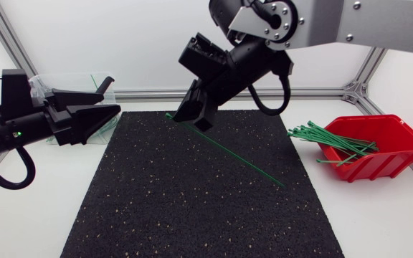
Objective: Take a green cable tie from the red box, thread the tail through the head to close it, then place it in the transparent bin on the left.
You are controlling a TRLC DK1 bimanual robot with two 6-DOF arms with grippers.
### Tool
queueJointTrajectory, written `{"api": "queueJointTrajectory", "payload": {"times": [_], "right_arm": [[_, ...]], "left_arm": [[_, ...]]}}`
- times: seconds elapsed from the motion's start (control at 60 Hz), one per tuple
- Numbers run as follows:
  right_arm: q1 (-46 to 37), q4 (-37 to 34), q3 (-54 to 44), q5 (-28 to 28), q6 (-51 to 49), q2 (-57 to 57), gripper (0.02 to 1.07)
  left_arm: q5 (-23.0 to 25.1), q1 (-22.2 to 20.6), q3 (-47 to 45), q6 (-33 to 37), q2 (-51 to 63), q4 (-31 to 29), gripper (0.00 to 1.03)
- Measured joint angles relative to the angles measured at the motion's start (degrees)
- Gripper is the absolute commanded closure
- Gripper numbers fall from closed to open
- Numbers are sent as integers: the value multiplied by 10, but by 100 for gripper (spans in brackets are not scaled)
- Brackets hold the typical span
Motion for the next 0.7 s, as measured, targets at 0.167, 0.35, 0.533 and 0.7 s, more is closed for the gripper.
{"api": "queueJointTrajectory", "payload": {"times": [0.167, 0.35, 0.533, 0.7], "right_arm": [[-56, 15, -11, -70, 59, -61, 101], [-67, 52, -67, -125, 142, -143, 101], [-83, 113, -124, -177, 220, -177, 101], [-108, 189, -182, -231, 292, -184, 101]], "left_arm": [[20, -9, -3, -8, -29, -2, 6], [68, -44, 14, -24, -47, -86, 6], [99, -66, 30, -52, -50, -89, 6], [106, -113, 30, -80, -44, -56, 7]]}}
